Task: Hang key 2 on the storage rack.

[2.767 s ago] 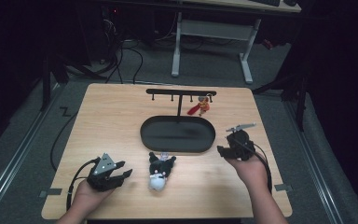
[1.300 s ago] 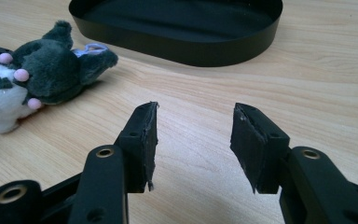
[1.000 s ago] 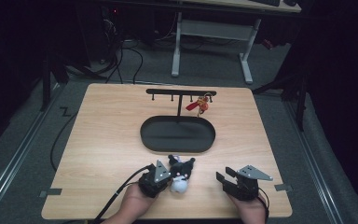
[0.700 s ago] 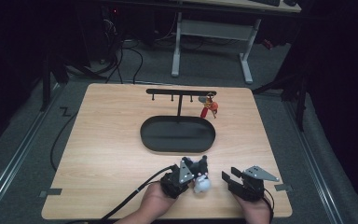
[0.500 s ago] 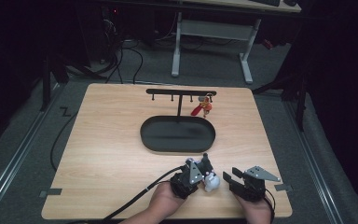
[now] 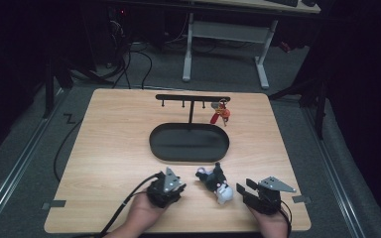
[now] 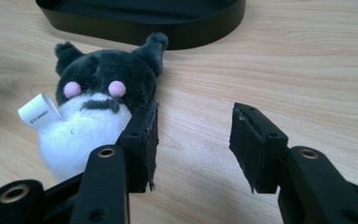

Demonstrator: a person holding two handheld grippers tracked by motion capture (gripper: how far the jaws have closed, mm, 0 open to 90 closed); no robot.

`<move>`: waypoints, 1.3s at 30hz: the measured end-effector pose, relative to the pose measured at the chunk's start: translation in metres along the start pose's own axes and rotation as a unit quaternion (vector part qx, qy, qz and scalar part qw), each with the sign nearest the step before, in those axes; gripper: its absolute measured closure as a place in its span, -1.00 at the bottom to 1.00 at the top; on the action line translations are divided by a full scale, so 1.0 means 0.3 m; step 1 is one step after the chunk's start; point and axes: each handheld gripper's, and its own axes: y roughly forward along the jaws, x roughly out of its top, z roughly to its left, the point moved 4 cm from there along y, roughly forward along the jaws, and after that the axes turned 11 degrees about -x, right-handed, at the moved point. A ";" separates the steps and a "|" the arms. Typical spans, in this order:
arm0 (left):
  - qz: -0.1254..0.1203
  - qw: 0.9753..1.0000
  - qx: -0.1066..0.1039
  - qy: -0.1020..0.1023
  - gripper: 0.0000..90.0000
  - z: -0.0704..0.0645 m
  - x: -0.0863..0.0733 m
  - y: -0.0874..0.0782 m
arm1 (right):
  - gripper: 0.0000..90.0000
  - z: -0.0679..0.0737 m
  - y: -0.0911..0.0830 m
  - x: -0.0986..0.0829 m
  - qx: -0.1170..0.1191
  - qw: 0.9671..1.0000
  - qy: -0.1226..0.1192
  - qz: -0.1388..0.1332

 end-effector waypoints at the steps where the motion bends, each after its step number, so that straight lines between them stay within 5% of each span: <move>1: 0.000 1.000 0.000 0.000 0.39 0.000 0.000 0.000 | 0.15 0.000 0.002 -0.001 0.000 1.000 0.000 0.001; 2: -0.001 1.000 0.021 -0.013 0.35 0.067 -0.033 -0.046 | 0.15 0.001 0.004 -0.003 -0.001 1.000 -0.001 0.003; 5: 0.000 0.999 0.041 -0.025 0.26 0.132 -0.069 -0.090 | 0.15 0.001 0.008 -0.006 -0.002 1.000 0.000 0.007; 6: 0.007 0.997 0.065 -0.033 0.23 0.197 -0.108 -0.129 | 0.15 0.001 0.011 -0.006 -0.004 1.000 -0.003 0.007; 12: -0.004 0.993 0.093 -0.074 0.02 0.318 -0.228 -0.225 | 0.14 0.001 0.016 -0.007 -0.008 1.000 -0.008 0.008; 15: -0.013 0.991 0.080 -0.104 0.01 0.326 -0.258 -0.248 | 0.13 -0.001 0.017 -0.010 -0.013 1.000 -0.004 0.013; 22: -0.019 0.994 0.084 -0.070 -0.08 0.307 -0.239 -0.251 | 0.09 -0.008 0.019 -0.008 -0.027 1.000 -0.002 0.016; 24: -0.011 0.995 0.092 -0.045 -0.10 0.302 -0.238 -0.249 | 0.09 -0.011 0.018 -0.007 -0.031 0.999 -0.004 0.014; 39: -0.014 0.996 0.087 -0.030 -0.12 0.307 -0.233 -0.257 | -0.05 0.004 0.041 0.006 -0.066 0.997 -0.019 0.044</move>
